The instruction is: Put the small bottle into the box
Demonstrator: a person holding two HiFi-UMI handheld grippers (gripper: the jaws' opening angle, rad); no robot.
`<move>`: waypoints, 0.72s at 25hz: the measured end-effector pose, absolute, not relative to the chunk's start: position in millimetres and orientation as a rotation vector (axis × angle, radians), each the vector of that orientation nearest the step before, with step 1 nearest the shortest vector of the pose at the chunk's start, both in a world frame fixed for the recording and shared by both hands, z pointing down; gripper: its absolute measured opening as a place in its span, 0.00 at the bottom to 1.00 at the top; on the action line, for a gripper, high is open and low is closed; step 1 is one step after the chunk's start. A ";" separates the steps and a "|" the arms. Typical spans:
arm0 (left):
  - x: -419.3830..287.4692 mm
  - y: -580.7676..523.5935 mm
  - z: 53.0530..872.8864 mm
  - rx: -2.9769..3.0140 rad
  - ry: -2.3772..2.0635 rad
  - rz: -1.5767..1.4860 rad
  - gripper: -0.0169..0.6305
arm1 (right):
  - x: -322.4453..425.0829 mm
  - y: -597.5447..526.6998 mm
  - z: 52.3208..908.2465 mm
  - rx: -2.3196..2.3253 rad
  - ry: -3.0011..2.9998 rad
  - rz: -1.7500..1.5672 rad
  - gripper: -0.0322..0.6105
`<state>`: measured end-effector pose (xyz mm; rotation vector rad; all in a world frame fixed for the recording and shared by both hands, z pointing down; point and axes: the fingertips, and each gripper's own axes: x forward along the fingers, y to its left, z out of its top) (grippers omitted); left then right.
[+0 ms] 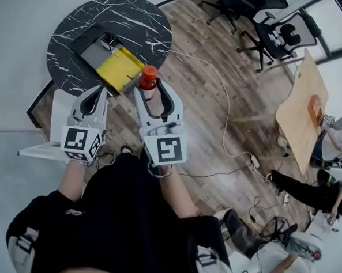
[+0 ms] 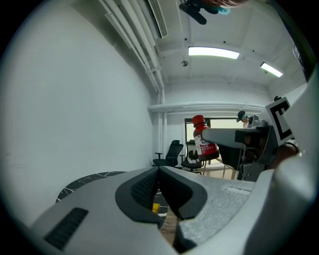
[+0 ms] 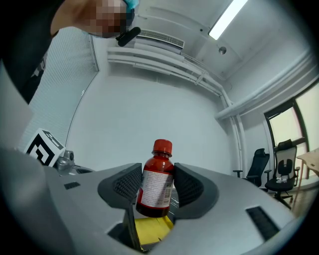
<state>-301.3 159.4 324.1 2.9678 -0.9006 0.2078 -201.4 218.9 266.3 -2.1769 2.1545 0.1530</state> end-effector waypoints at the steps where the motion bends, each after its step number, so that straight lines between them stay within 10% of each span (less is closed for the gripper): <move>1: -298.9 157.2 325.4 2.967 -0.893 0.210 0.02 | -200.2 216.1 266.3 -2.176 2.154 0.156 0.35; 18: -221.6 88.9 332.0 2.943 -1.010 0.295 0.03 | -120.6 136.3 272.0 -2.037 2.239 0.135 0.35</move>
